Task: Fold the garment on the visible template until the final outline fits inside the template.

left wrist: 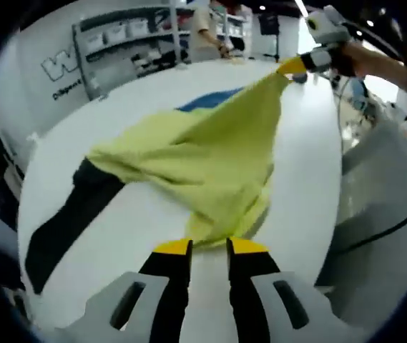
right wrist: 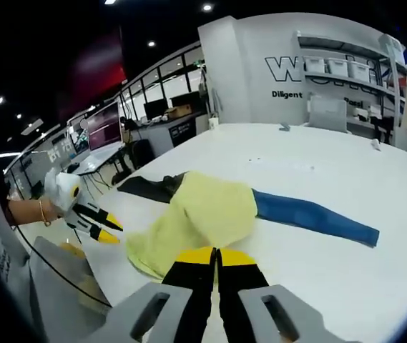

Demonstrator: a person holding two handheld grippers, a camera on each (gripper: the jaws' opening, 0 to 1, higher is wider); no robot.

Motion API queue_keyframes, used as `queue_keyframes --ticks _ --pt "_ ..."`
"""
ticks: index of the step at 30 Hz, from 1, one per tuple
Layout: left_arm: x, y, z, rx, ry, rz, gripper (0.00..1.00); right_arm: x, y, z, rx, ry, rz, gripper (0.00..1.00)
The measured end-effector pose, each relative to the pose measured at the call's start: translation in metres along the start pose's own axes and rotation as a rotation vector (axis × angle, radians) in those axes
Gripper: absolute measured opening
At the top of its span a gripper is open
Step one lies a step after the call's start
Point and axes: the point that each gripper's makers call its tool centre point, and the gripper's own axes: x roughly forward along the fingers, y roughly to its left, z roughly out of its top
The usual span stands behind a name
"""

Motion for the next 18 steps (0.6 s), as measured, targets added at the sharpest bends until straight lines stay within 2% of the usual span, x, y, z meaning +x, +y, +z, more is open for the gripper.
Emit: queue_keyframes --ticks 1,3,4,5,8,10,11,14,18 --pt "0.001 0.002 0.000 -0.030 -0.004 0.007 0.15 0.000 0.000 -0.001 0.000 0.003 0.000 0.00" --pt "0.009 0.013 -0.004 -0.148 -0.045 0.011 0.16 0.000 0.000 -0.002 0.002 0.006 0.001 0.00" --pt "0.011 0.021 0.000 -0.143 -0.089 0.033 0.18 -0.001 0.000 -0.003 0.004 0.008 0.001 0.00" --pt "0.011 0.021 0.000 -0.129 -0.094 0.028 0.18 -0.001 0.000 -0.003 0.004 0.008 0.001 0.00" --pt "0.015 0.019 -0.013 -0.127 -0.021 0.005 0.13 -0.001 -0.004 -0.006 0.006 0.014 -0.003 0.00" --pt "0.019 0.021 -0.018 -0.133 0.000 0.004 0.09 -0.001 -0.004 -0.007 0.008 0.016 -0.005 0.00" --pt "0.021 0.021 -0.019 -0.127 0.006 0.006 0.08 -0.001 -0.004 -0.008 0.009 0.017 -0.006 0.00" --pt "0.024 0.019 -0.009 -0.191 -0.036 -0.027 0.08 -0.001 -0.005 -0.011 0.009 0.022 -0.009 0.00" --pt "0.028 0.014 -0.010 -0.169 -0.022 -0.036 0.12 -0.002 -0.006 -0.015 0.014 0.030 -0.013 0.00"
